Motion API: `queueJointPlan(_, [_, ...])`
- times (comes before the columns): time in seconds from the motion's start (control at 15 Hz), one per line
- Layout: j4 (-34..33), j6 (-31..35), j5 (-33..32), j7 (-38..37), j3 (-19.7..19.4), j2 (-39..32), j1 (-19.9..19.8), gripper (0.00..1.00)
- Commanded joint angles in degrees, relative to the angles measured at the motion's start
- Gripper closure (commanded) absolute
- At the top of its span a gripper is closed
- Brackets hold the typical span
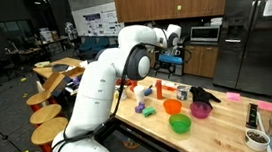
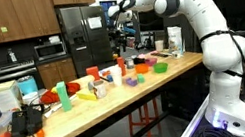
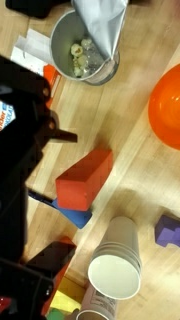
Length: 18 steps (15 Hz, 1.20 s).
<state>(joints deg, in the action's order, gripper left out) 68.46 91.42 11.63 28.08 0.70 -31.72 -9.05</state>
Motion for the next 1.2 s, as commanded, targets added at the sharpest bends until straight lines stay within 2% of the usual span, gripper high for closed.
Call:
queueJointPlan(0.0, [-5.54,-3.43,1.23,-0.21,1.36,-3.36,-1.25,0.0])
queueJointPlan(0.53, [-14.51,-9.56,1.08,-0.84,3.37,-8.78,-0.9,0.0])
queueJointPlan(0.67, [-14.85,-10.11,0.37,-1.55,2.75,-9.12,-0.39,0.0])
queueJointPlan(0.73, [-11.82,-7.87,0.13,-0.43,2.8,-7.65,-0.26,0.0])
queueJointPlan(1.13, [-13.04,-8.52,0.13,-0.65,2.78,-8.61,-0.25,0.0])
